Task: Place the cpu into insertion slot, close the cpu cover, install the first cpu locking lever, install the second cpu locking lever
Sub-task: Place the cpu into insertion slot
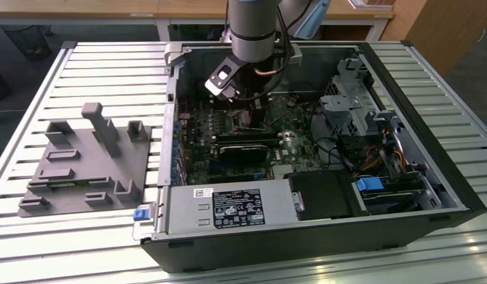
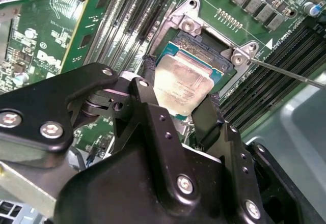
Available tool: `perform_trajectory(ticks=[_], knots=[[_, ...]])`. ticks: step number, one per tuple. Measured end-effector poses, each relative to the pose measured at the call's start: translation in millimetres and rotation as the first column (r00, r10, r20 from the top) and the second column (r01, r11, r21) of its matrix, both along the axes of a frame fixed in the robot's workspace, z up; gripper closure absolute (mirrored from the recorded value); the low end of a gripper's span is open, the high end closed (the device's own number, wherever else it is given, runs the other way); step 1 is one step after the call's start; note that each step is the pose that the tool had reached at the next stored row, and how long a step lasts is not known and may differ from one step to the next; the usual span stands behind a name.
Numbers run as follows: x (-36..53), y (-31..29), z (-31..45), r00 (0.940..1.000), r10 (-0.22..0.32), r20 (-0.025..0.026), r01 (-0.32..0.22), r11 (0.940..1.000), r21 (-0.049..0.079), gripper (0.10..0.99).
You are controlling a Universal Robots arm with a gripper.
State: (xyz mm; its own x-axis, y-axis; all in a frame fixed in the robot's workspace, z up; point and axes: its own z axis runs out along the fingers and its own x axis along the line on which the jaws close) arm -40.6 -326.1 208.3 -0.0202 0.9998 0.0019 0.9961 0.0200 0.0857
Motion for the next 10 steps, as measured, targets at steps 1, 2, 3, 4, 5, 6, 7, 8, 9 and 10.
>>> perform_trajectory(ticks=[1, 2, 3, 4, 5, 6, 7, 8, 9, 10], knots=[[-0.3, 0.2, -1.0, 1.0, 0.0, 0.0, 0.0, 1.0, 0.0, 0.545], [-0.6, 0.3, -1.9, 1.0, -0.001, -0.0001, 0.001, 1.0, 0.0, 0.545], [-0.7, 0.5, -2.6, 1.0, -0.002, -0.0001, 0.002, 1.0, 0.0, 0.545], [-0.8, 0.8, -3.1, 1.0, -0.002, -0.0002, 0.002, 1.0, 0.0, 0.545], [-0.8, 1.2, -3.4, 1.0, -0.002, -0.0002, 0.002, 1.0, 0.0, 0.545], [-0.9, 1.8, -3.6, 1.0, -0.002, 0.0, 0.002, 1.0, 0.0, 0.545], [-0.9, 2.7, -3.9, 1.0, -0.002, 0.0, 0.002, 1.0, 0.0, 0.545], [-0.9, 3.8, -4.2, 1.0, -0.002, -0.0001, 0.002, 1.0, 0.0, 0.545], [-1.0, 4.9, -4.7, 1.0, -0.002, -0.0001, 0.002, 1.0, 0.0, 0.545], [-1.2, 5.6, -5.3, 1.0, -0.002, -0.0001, 0.002, 1.0, 0.0, 0.545]])
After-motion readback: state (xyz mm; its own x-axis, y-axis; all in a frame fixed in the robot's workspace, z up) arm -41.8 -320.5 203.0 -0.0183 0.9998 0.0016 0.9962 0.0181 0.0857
